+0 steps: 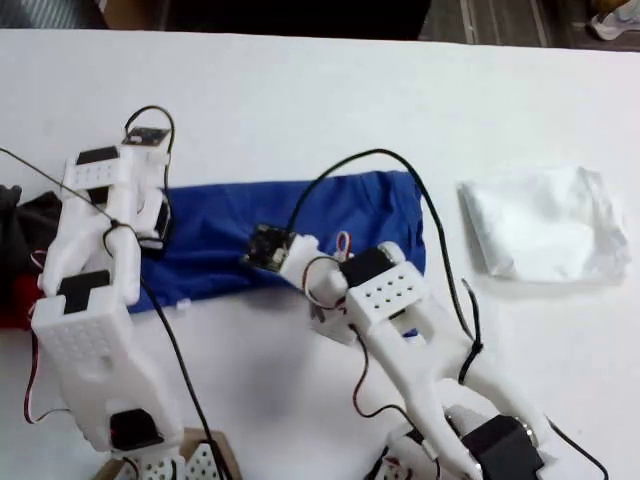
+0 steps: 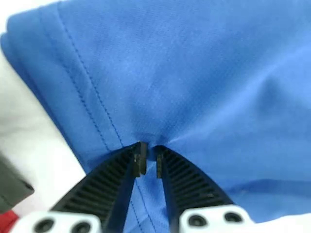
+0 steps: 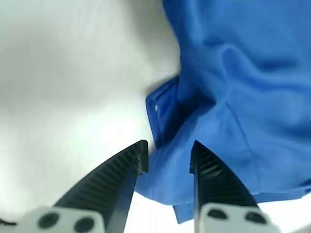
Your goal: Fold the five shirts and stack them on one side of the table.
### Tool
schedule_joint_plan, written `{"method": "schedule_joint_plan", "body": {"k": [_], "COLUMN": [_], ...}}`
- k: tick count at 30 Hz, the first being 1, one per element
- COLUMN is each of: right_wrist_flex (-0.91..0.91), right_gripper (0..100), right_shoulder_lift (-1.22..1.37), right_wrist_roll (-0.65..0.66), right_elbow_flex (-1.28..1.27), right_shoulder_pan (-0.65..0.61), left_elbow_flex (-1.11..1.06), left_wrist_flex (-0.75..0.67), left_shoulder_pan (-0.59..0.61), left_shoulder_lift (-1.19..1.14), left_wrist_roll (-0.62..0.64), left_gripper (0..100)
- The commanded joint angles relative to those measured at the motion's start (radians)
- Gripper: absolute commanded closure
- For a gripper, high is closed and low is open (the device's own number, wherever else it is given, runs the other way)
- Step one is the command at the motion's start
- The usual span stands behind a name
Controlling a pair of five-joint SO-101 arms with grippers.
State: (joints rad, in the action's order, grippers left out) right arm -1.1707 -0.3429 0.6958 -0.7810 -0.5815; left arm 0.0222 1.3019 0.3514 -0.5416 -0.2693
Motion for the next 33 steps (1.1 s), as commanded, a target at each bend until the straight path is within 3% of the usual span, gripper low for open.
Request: {"method": "schedule_joint_plan", "body": {"k": [1,7,13,26,28,31,33], "right_wrist_flex": [-0.005,0.124,0.251,0.174,0.156,0.154,0.151], "right_gripper": [84.4,84.4,79.3,76.1,81.4,99.5,96.3], "right_shoulder_lift": [-0.022,0.013,0.156,0.358,0.367,0.372,0.364], "right_wrist_roll": [0.018,0.018,0.02,0.02,0.02,0.02,0.02], "right_elbow_flex": [-0.04,-0.14,-0.092,0.049,0.057,0.074,0.092], "right_shoulder_pan": [0.005,0.005,0.128,0.148,0.148,0.156,0.165], "left_elbow_flex": [0.03,0.03,0.03,0.03,0.03,0.03,0.03], "left_wrist_flex": [-0.04,-0.04,-0.04,-0.04,-0.04,-0.04,-0.04], "left_shoulder_pan": [-0.008,-0.008,-0.008,-0.008,-0.008,-0.008,-0.008], "left_shoulder_lift": [-0.014,-0.014,-0.014,-0.014,-0.014,-0.014,-0.014], "left_wrist_roll": [0.006,0.006,0.006,0.006,0.006,0.006,0.006], "left_gripper": [93,93,93,93,93,93,93]}}
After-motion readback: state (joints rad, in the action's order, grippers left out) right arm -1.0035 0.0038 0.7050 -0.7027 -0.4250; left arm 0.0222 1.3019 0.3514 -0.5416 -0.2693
